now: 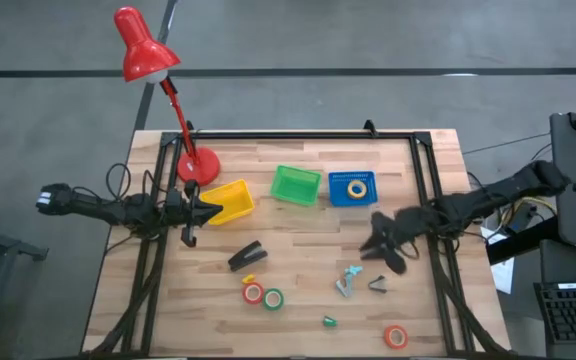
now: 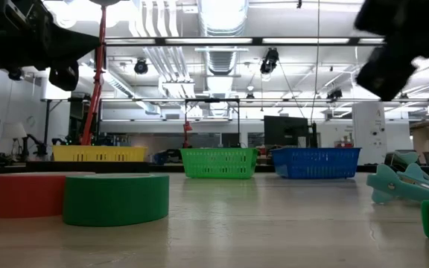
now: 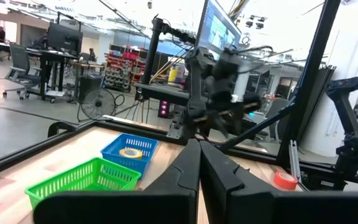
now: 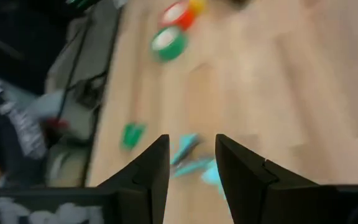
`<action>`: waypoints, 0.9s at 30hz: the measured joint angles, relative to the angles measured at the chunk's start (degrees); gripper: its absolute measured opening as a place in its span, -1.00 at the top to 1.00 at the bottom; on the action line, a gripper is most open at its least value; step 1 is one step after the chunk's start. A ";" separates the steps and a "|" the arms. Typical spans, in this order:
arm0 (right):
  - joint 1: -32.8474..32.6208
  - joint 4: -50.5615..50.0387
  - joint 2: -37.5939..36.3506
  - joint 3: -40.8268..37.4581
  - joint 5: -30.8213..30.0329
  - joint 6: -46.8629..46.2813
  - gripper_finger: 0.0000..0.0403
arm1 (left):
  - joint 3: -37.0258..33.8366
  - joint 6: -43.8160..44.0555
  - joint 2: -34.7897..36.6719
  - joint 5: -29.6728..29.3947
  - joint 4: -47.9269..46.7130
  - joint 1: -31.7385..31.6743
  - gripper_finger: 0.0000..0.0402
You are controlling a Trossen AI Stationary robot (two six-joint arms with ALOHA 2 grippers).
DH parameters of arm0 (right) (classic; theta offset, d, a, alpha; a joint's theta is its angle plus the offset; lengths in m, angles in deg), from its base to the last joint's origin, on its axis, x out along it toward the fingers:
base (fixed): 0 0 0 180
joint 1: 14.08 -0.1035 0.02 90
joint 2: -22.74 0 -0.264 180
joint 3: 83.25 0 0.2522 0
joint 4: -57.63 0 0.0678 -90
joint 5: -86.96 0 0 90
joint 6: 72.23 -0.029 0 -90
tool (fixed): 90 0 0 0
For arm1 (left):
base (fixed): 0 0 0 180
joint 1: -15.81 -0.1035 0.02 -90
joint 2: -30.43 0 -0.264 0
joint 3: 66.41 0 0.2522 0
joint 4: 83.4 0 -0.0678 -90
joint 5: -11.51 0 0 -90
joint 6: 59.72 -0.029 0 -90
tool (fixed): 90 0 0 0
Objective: Pick and place Stapler, Stapler remover, tape
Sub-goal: Put the orange tape in the blue basket
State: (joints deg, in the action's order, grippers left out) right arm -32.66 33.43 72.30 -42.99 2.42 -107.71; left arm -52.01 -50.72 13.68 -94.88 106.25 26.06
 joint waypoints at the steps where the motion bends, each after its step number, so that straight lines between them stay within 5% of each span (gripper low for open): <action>1: -2.35 0.18 0.47 0.00 -1.11 -1.37 0.37 | 0.01 0.01 -0.01 -0.02 -0.02 0.00 0.95; 12: -23.56 2.56 10.10 0.02 -3.99 -20.25 0.30 | 0.01 0.01 -0.01 -0.01 0.01 -0.01 0.95; 27: -34.89 -15.59 29.28 17.77 -3.84 -29.53 0.34 | 0.01 0.00 -0.01 -0.02 -0.02 -0.01 0.95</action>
State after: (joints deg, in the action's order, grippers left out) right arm -67.54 17.84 101.59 -25.23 -1.42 -137.25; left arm -52.00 -50.72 13.67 -94.90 106.23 26.05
